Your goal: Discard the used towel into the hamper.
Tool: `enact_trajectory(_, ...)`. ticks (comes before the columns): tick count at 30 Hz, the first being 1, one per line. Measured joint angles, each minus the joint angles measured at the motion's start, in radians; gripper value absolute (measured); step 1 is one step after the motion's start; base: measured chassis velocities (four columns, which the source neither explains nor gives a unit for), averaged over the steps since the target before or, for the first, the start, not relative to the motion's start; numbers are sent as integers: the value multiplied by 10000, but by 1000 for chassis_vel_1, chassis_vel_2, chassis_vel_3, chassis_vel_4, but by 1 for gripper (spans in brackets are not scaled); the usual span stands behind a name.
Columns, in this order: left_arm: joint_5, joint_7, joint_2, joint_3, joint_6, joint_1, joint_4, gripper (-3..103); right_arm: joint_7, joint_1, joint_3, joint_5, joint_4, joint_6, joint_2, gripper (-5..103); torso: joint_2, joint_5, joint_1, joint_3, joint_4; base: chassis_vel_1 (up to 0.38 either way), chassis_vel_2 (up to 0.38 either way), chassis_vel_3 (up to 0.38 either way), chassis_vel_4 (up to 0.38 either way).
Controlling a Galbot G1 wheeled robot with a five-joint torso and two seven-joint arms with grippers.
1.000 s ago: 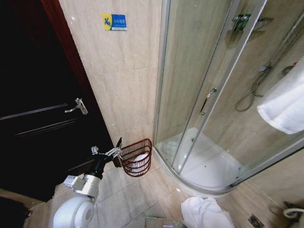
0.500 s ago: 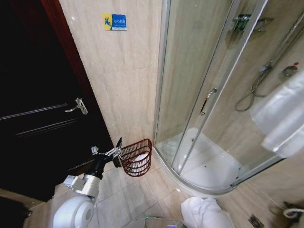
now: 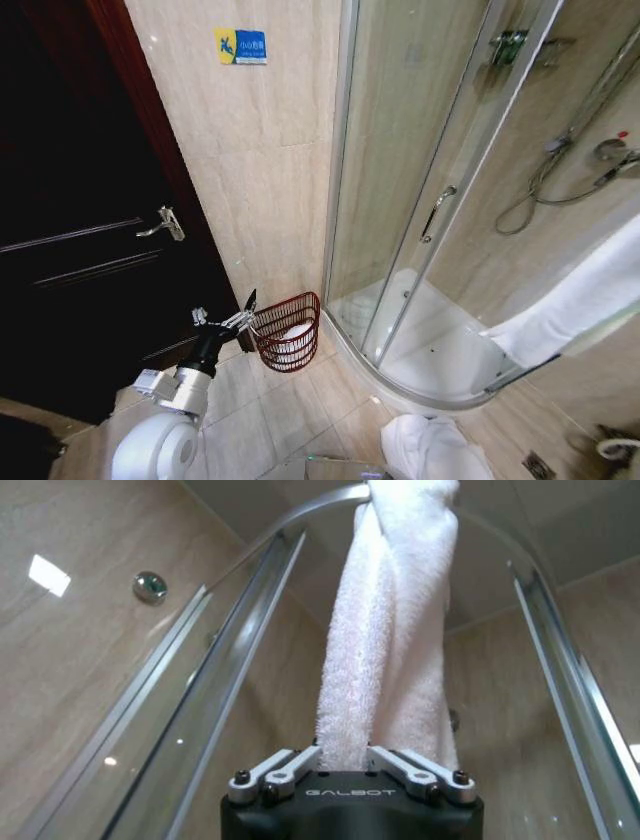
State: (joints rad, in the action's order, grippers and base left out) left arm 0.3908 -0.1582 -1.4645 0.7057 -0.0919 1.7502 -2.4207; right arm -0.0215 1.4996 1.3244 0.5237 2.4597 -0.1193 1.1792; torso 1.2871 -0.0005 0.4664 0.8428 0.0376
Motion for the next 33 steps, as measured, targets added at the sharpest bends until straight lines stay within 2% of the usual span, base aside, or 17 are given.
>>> enact_trajectory(3,0,0,0,0,0,1,0,100,25,135,-222,-408,-83,-409,495,5,0,5,0,0,1,0,0,0,0)
enact_trajectory(7,0,0,1,0,0,0,0,100,21,202,-445,-856,-323,-912,802,5,0,5,0,0,1,0,0,0,0)
enact_trajectory(14,0,0,0,0,0,0,-1,100,155,442,-1590,-2291,-1176,-2213,1773,5,-1,6,0,1,1,0,0,0,0)
enact_trajectory(18,0,0,0,0,0,0,0,100,136,475,-1909,-2686,-1470,-2570,2005,5,-1,7,0,1,1,0,0,0,0)
enact_trajectory(22,0,0,0,0,0,0,-1,100,-370,209,-2541,-3486,-1964,-3090,2271,5,-1,5,0,0,3,0,0,0,0)
enact_trajectory(28,0,0,0,0,0,0,0,100,-623,43,-3131,-4518,-2333,-3202,2534,5,-1,3,0,1,2,0,0,0,0)
enact_trajectory(33,0,0,0,0,0,0,-1,100,-595,-73,-3342,-4785,-2854,-3417,2859,5,-1,8,0,1,2,0,0,0,0)
